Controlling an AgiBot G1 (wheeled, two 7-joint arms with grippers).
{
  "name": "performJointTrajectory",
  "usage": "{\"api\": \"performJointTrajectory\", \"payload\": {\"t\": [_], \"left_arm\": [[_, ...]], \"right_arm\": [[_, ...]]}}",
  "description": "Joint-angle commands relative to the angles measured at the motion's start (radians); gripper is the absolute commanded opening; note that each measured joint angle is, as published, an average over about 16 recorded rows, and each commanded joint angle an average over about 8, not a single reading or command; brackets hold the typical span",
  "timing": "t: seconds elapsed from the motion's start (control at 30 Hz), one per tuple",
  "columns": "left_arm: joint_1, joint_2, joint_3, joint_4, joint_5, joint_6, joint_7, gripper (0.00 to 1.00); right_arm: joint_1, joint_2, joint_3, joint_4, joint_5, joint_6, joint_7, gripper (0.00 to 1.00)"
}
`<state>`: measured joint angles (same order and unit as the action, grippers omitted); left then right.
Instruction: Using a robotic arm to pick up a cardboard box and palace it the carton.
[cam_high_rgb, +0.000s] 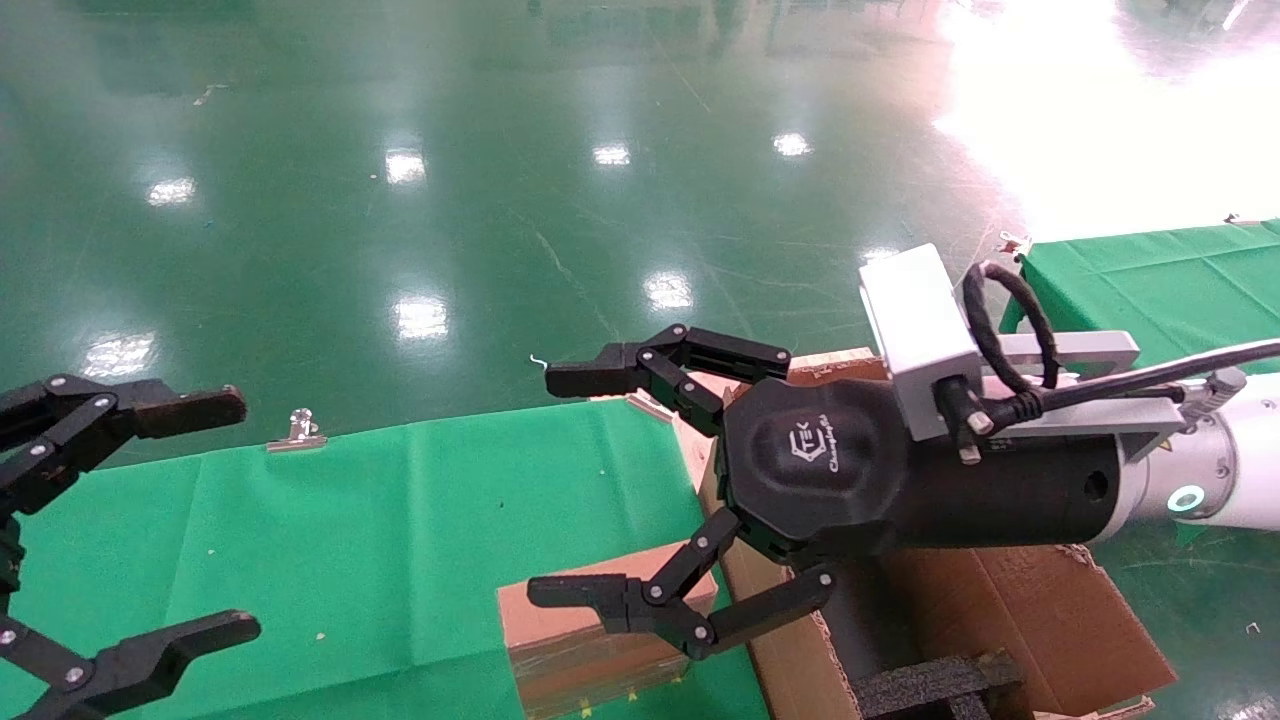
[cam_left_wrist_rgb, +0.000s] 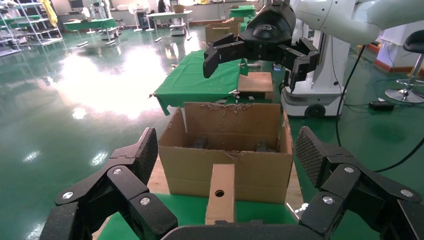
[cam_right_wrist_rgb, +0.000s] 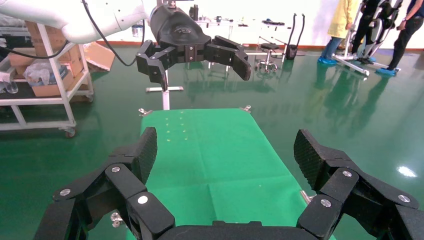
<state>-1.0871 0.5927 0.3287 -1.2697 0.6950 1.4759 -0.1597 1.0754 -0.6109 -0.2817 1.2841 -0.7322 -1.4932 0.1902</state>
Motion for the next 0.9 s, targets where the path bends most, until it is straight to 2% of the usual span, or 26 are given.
{"api": "performJointTrajectory", "payload": {"t": [0.03,0.47,0.5,0.73,0.77,0.9], "left_arm": [[0.0,0.0,0.0,0.0,0.0,0.0,0.0,1.0],[0.0,0.0,0.0,0.0,0.0,0.0,0.0,1.0],[0.0,0.0,0.0,0.0,0.0,0.0,0.0,0.97],[0.0,0.0,0.0,0.0,0.0,0.0,0.0,0.1],[0.0,0.0,0.0,0.0,0.0,0.0,0.0,0.01],[0.0,0.0,0.0,0.0,0.0,0.0,0.0,0.0]], "right_arm": [[0.0,0.0,0.0,0.0,0.0,0.0,0.0,1.0],[0.0,0.0,0.0,0.0,0.0,0.0,0.0,1.0],[0.0,0.0,0.0,0.0,0.0,0.0,0.0,1.0],[0.0,0.0,0.0,0.0,0.0,0.0,0.0,1.0],[0.0,0.0,0.0,0.0,0.0,0.0,0.0,1.0],[0.0,0.0,0.0,0.0,0.0,0.0,0.0,1.0]]}}
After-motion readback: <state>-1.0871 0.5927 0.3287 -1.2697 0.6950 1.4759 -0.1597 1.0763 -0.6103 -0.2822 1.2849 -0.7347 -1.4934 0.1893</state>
